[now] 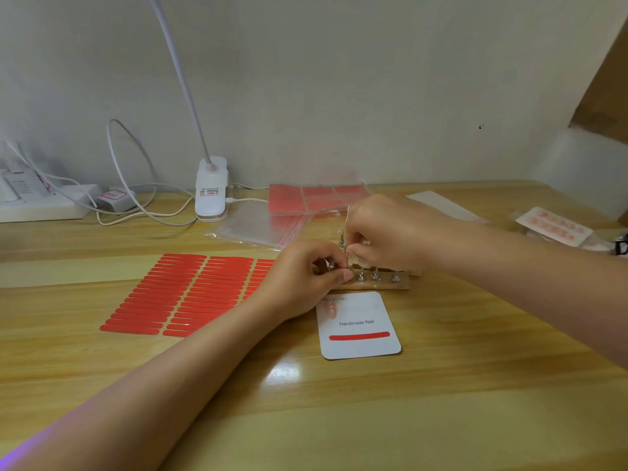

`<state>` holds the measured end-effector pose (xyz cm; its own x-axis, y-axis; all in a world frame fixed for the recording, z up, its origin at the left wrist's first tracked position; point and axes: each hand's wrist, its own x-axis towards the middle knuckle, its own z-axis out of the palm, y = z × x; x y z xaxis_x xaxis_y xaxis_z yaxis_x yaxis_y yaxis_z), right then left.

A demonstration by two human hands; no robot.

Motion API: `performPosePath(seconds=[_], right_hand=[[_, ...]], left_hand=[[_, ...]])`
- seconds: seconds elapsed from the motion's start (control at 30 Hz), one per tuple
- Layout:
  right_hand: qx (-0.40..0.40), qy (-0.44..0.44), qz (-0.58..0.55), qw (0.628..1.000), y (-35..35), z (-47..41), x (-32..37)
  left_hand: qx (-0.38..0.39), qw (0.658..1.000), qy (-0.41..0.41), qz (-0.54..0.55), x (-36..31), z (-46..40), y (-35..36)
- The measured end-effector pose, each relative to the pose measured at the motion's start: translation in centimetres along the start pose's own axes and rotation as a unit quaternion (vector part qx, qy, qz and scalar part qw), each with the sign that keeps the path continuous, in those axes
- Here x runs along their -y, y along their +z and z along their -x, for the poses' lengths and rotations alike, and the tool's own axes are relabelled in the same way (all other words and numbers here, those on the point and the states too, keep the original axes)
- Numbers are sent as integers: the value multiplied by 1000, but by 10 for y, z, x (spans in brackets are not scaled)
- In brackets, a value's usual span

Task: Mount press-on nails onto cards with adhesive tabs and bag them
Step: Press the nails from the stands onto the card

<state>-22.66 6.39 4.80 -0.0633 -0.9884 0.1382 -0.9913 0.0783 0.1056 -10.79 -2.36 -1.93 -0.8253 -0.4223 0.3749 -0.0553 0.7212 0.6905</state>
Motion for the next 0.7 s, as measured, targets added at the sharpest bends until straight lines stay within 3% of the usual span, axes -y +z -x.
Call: performPosePath(seconds=[0.3, 0.43, 0.57, 0.7], right_hand=[[-24, 62, -27, 997, 3, 6, 9], [-83, 108, -45, 990, 7, 5, 3], [-104, 122, -190, 969, -2, 5, -10], [-123, 147, -339, 921, -3, 15, -5]], left_hand=[[-1, 1000, -1, 5, 0, 0, 0], [0, 1000, 9, 2, -2, 1, -1], [-1, 1000, -3, 2, -1, 1, -1], [3, 1000, -23, -2, -1, 2, -2]])
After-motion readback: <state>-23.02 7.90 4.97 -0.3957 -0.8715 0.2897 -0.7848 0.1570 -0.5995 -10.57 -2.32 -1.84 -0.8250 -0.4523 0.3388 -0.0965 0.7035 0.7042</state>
